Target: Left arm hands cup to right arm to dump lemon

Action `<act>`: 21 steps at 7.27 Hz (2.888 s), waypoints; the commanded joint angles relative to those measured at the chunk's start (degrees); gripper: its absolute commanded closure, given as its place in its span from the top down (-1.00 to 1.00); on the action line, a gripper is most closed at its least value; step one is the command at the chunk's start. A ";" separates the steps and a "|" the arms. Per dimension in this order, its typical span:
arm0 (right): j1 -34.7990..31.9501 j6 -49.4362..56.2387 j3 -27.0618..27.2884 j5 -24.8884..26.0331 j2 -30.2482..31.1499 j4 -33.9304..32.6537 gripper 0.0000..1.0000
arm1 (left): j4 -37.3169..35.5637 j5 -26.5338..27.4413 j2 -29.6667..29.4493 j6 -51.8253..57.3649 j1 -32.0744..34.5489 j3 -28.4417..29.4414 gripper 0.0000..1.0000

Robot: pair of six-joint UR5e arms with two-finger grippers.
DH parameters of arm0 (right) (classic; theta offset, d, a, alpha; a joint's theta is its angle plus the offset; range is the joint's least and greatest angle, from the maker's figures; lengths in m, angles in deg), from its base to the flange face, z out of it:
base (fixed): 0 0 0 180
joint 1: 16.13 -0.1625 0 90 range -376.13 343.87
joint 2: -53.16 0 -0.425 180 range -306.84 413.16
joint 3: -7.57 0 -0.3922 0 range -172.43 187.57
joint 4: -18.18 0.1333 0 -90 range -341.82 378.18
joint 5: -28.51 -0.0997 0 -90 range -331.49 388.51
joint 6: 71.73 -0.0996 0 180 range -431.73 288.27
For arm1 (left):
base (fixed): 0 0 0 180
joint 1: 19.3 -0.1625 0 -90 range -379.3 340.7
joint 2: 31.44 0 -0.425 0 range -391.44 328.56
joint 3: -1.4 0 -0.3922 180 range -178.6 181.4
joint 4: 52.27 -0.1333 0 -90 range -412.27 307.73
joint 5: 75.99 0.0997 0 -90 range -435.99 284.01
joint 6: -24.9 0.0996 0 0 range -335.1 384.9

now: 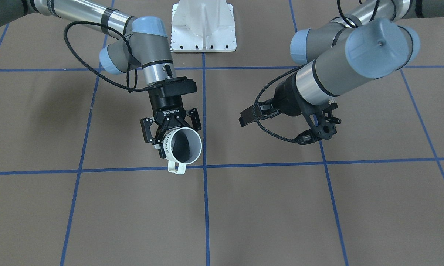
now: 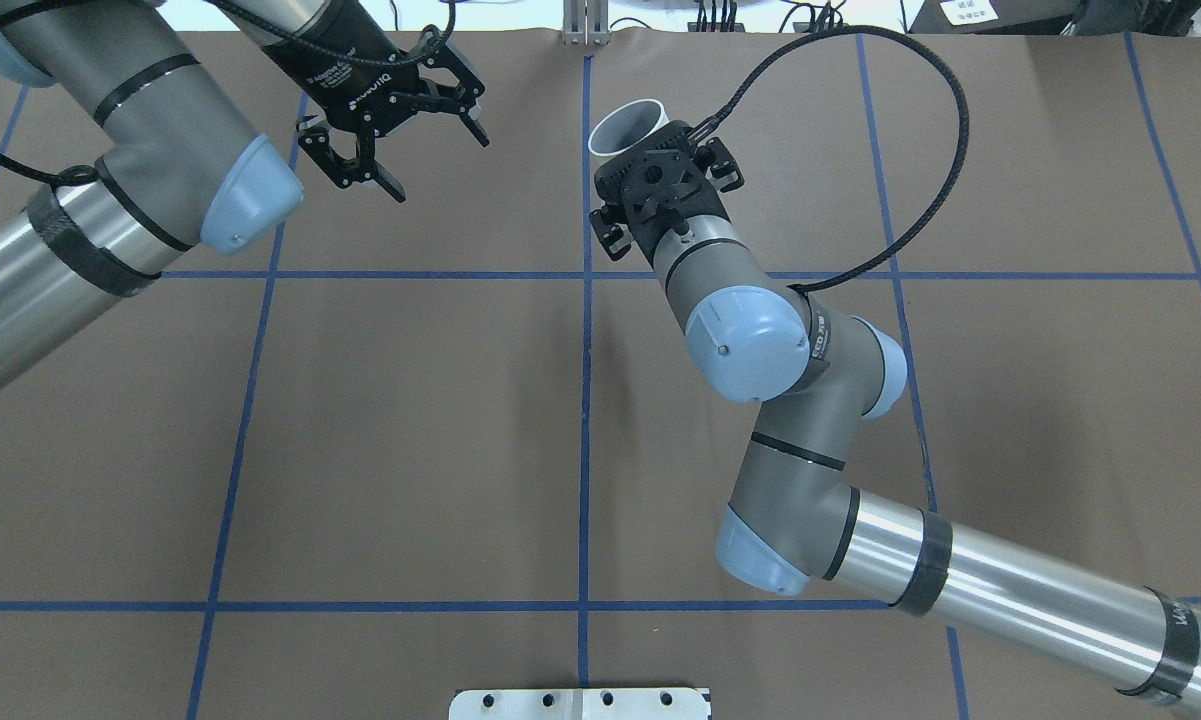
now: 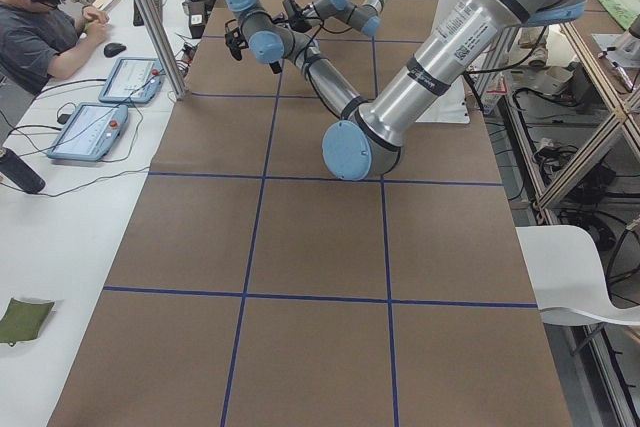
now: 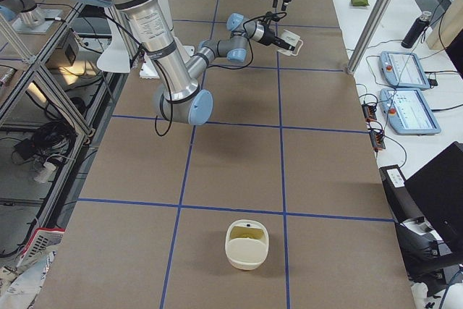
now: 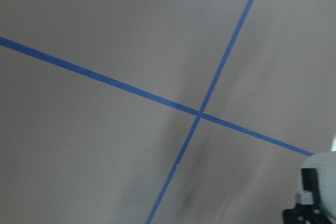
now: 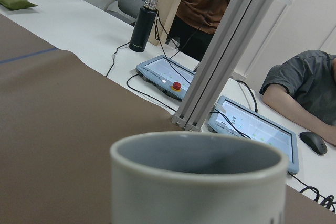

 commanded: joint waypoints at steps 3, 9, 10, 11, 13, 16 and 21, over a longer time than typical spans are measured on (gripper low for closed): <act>4.56 -0.61 -0.69 7.67 -1.46 -1.01 -0.44 | 0.67 1.95 -5.50 -3.13 -2.19 4.04 0.95; 5.72 -2.11 -0.16 8.92 -1.64 -0.30 -0.44 | 2.78 3.37 -5.41 -3.31 -4.13 4.22 0.13; 5.89 -2.11 -0.25 9.79 -1.64 -0.30 -0.44 | 2.78 3.37 -5.41 -3.31 -4.40 4.30 0.11; 6.07 -2.19 -0.16 9.89 -1.64 -0.30 -0.44 | 3.22 3.37 -5.50 -3.22 -4.48 4.65 0.07; 6.85 -2.19 0.19 10.76 -1.46 -0.22 -0.43 | 6.72 3.46 -5.50 -3.31 -4.49 7.19 0.04; 7.56 -2.11 0.63 11.65 -1.46 -0.30 -0.42 | 7.09 3.37 -5.50 -3.31 -4.57 7.47 -0.07; 7.47 -2.02 0.54 11.56 -1.46 -0.30 -0.38 | 7.09 3.37 -5.41 -3.14 -5.28 7.56 -0.29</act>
